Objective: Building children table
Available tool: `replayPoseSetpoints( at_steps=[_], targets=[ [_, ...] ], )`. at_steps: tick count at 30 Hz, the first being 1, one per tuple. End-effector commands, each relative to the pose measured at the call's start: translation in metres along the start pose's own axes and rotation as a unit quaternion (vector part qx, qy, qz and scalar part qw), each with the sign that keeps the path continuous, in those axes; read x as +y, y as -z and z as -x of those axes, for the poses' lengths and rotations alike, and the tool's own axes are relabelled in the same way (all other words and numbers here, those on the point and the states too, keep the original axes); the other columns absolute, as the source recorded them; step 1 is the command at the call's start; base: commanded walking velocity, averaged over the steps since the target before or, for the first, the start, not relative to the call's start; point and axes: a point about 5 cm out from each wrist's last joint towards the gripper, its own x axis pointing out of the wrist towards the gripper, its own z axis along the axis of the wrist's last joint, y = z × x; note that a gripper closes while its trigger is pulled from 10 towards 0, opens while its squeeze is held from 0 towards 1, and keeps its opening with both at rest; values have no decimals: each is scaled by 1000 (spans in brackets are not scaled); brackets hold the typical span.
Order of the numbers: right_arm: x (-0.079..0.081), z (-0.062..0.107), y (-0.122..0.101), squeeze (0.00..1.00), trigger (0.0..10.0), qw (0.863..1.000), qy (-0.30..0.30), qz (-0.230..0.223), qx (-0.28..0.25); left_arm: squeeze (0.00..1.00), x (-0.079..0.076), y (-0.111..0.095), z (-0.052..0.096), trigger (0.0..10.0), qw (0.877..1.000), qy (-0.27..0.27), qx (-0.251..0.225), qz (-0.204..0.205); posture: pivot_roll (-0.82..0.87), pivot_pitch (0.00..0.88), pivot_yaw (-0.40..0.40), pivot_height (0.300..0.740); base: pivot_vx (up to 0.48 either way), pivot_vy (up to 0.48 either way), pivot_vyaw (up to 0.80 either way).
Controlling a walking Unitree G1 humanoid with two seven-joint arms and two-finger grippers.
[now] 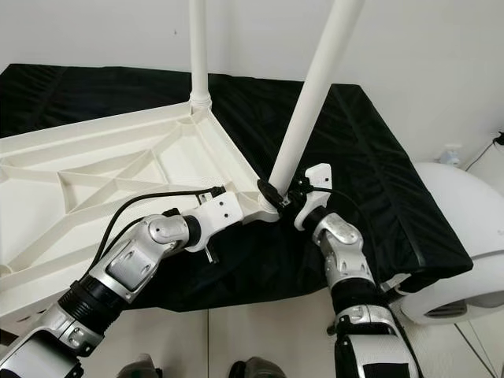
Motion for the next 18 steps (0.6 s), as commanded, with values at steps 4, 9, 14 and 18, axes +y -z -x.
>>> replayPoseSetpoints(
  at_steps=[4,9,14,18],
  targets=[
    [17,-9,-4,0,10000,999,41,-7,-12,0,-22,-12,-9,10000,998,57,-28,-7,42,0,-98,740,0,0,0],
    [38,-17,-10,0,10000,996,80,-24,-32,0,-24,-12,-10,10000,998,59,-28,-8,43,0,-101,740,0,0,0],
    [47,-20,-11,0,10000,984,173,-23,-28,0,-26,-12,-11,10000,998,62,-30,-7,48,0,-106,740,0,0,0],
    [59,-22,-9,0,10000,980,195,-31,-26,0,-28,-12,-12,10000,998,63,-30,-7,47,0,-108,740,0,0,0]
  ],
)
